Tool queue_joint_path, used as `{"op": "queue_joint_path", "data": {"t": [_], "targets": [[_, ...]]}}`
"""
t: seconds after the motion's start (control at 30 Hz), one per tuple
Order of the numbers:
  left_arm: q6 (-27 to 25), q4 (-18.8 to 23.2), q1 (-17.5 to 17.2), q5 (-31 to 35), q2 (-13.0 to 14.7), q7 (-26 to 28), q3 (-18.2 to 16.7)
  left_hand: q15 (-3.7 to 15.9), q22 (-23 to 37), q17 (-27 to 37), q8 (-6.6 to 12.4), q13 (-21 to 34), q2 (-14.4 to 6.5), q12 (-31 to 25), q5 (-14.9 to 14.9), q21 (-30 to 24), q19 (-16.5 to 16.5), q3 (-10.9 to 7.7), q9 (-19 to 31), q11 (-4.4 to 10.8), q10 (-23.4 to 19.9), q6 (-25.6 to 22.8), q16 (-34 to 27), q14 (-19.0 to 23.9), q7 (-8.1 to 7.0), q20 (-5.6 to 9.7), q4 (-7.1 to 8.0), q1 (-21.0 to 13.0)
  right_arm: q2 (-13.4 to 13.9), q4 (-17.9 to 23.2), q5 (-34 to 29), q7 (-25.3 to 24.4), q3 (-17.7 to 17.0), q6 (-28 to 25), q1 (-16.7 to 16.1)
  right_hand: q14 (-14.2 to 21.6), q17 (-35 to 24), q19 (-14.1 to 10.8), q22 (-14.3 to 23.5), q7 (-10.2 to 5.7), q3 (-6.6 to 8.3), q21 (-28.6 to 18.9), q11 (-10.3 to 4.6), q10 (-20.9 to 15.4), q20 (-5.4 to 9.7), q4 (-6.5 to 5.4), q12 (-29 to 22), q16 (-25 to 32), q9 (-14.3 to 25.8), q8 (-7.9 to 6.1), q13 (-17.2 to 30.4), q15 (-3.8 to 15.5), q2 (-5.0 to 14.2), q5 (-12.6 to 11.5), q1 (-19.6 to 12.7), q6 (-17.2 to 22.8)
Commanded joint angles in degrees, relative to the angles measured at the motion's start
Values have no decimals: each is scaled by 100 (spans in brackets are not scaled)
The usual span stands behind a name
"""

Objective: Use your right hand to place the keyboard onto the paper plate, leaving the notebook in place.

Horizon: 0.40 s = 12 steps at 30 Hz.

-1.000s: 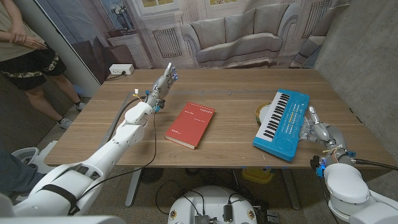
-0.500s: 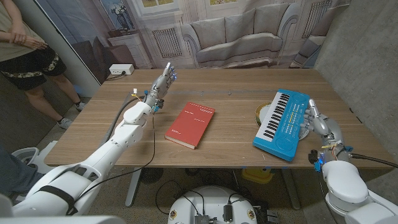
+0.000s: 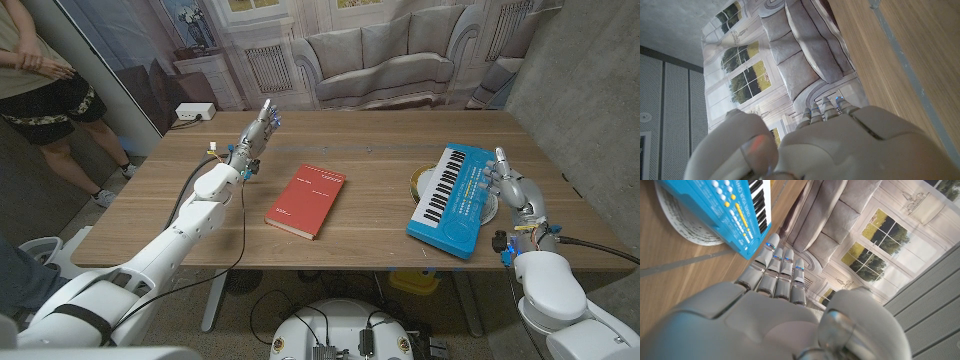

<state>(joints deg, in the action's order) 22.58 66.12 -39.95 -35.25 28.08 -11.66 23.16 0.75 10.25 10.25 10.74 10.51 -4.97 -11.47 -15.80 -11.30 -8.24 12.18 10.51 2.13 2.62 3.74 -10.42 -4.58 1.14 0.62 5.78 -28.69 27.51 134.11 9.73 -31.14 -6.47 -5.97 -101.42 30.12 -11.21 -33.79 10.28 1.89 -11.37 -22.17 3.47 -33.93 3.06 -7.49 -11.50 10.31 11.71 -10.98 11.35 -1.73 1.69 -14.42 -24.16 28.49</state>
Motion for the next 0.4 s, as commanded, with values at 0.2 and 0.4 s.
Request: {"op": "queue_joint_path", "data": {"t": [0.2,0.4], "targets": [[-116,533,-329,-59,354,87,-152,-10,9,18,43,25,-27,-11,-13,-10,-23,34,10,2,33,-7,-34,-62,-20,-27,-6,-24,-45,-443,-39,225,254,681,409,-53,3,28,18,-49,-44,51,-29,-5,4,13,-43,-4,4,-51,5,0,24,-28,28,18],[-134,458,-342,-124,340,23,-157,-8,9,18,42,25,-29,-11,-13,-10,-24,40,10,1,33,-6,-33,-65,-30,-31,-5,-25,3,-404,3,215,311,490,511,-30,4,34,19,-57,-49,65,-42,-25,2,13,-56,16,3,-59,5,22,30,-29,35,36]]}}
